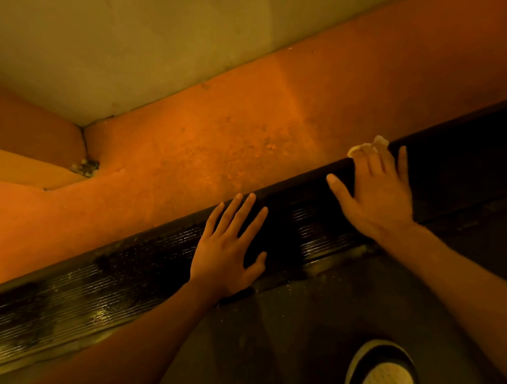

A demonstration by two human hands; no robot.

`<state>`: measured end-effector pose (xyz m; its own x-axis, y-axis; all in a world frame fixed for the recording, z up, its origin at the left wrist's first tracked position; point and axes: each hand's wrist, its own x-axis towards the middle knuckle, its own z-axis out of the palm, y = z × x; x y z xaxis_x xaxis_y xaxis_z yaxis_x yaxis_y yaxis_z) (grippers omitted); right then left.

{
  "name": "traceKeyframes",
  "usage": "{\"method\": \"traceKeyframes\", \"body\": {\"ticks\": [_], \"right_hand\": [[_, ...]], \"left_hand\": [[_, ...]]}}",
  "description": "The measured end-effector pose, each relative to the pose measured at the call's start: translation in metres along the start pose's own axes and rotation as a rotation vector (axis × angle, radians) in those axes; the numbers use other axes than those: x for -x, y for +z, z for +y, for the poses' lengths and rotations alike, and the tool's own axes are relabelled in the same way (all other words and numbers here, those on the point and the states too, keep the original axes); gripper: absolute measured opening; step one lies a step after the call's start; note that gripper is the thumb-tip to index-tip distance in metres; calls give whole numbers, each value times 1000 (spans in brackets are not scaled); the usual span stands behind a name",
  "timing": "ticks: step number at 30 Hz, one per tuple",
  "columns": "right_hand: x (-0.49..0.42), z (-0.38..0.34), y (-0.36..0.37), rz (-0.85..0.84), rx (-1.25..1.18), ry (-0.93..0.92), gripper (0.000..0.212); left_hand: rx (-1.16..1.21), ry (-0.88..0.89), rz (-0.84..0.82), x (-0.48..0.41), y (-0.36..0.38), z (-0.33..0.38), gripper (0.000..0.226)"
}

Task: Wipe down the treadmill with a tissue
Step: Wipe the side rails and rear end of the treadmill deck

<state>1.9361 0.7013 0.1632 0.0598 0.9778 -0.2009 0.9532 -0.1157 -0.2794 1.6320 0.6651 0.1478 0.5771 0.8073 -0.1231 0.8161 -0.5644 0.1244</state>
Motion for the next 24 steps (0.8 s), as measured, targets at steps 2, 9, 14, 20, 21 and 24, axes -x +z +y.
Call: {"method": "traceKeyframes", "body": {"ticks": [2,9,14,20,21,24], "right_hand": [[7,-37,10,-51,25,-100,96],[31,-61,29,-132,72,-375,94],[29,47,-3,-61,96,-42,89],[87,-39,33,-126,7,-188,93],[104,-54,44,-136,4,-278,93],[114,-44,51,-98,-5,-349,86]], "left_hand": [[17,4,7,0,0,0,76],[50,10,6,0,-2,-1,77],[20,-6,-8,-2,-1,1,76],[-21,-10,-37,-1,-2,1,77],[-30,-7,-38,0,-1,1,77],[-55,1,-34,-1,2,-1,77]]}}
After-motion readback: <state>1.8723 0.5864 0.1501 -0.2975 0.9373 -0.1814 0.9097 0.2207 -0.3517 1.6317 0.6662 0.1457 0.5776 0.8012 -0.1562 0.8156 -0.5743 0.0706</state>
